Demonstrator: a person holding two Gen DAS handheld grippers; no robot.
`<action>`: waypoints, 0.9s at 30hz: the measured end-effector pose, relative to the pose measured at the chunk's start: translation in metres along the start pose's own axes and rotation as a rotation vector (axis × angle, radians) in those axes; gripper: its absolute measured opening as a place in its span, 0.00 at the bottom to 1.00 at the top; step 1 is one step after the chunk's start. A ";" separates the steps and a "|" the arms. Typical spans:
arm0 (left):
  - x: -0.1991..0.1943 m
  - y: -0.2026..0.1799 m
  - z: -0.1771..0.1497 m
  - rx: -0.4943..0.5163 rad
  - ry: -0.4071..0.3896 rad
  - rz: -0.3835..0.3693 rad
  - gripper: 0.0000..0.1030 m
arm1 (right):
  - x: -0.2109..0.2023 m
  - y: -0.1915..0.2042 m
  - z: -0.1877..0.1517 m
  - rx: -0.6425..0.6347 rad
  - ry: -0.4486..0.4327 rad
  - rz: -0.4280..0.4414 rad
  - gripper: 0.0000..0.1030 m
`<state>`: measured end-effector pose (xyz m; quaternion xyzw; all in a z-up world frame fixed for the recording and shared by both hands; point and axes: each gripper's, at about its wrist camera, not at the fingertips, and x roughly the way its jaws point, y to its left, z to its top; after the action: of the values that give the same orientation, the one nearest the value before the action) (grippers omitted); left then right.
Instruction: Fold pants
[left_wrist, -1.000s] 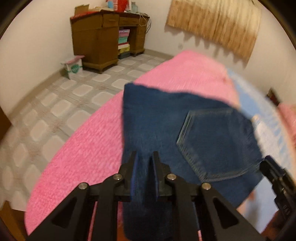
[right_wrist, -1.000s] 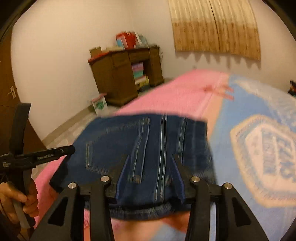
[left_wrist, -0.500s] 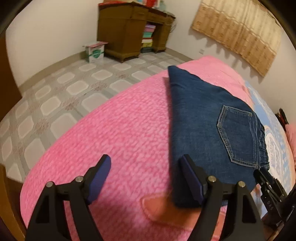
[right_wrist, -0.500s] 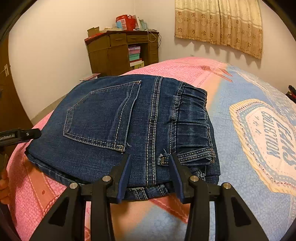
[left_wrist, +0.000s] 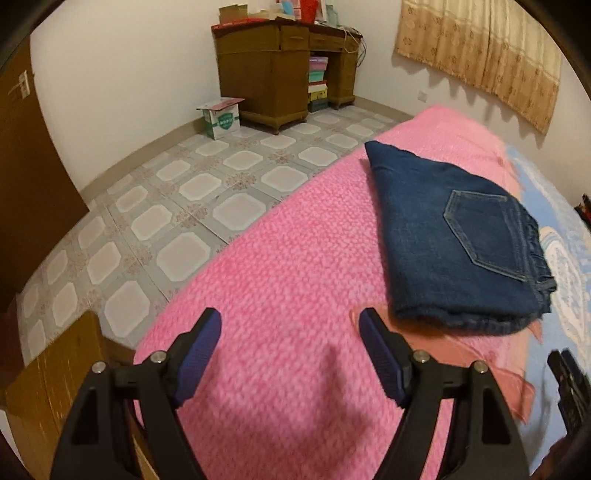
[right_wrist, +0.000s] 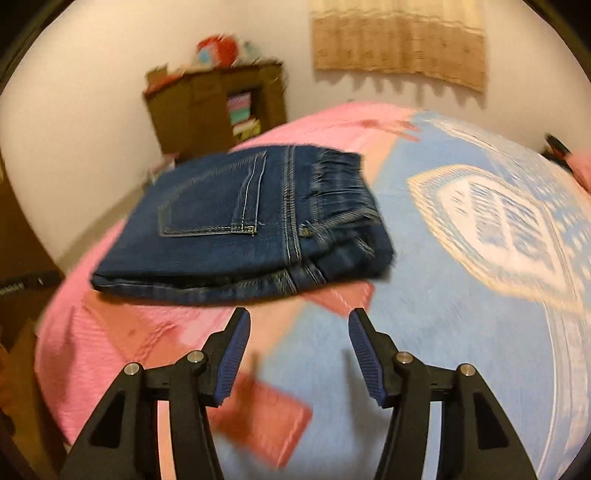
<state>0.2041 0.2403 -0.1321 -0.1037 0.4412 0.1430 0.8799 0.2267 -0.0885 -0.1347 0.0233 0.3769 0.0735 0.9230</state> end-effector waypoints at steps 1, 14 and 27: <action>0.000 0.002 -0.002 -0.013 0.006 -0.011 0.77 | -0.010 -0.001 -0.007 0.027 -0.013 0.010 0.56; -0.016 0.040 -0.015 -0.083 -0.019 -0.101 0.77 | 0.027 0.090 -0.014 0.288 0.119 0.578 0.56; -0.004 0.070 0.005 -0.039 -0.063 -0.130 0.77 | 0.115 0.203 0.015 0.269 -0.018 0.326 0.84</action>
<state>0.1818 0.3065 -0.1299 -0.1446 0.4029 0.0973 0.8985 0.2940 0.1297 -0.1838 0.2074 0.3664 0.1707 0.8909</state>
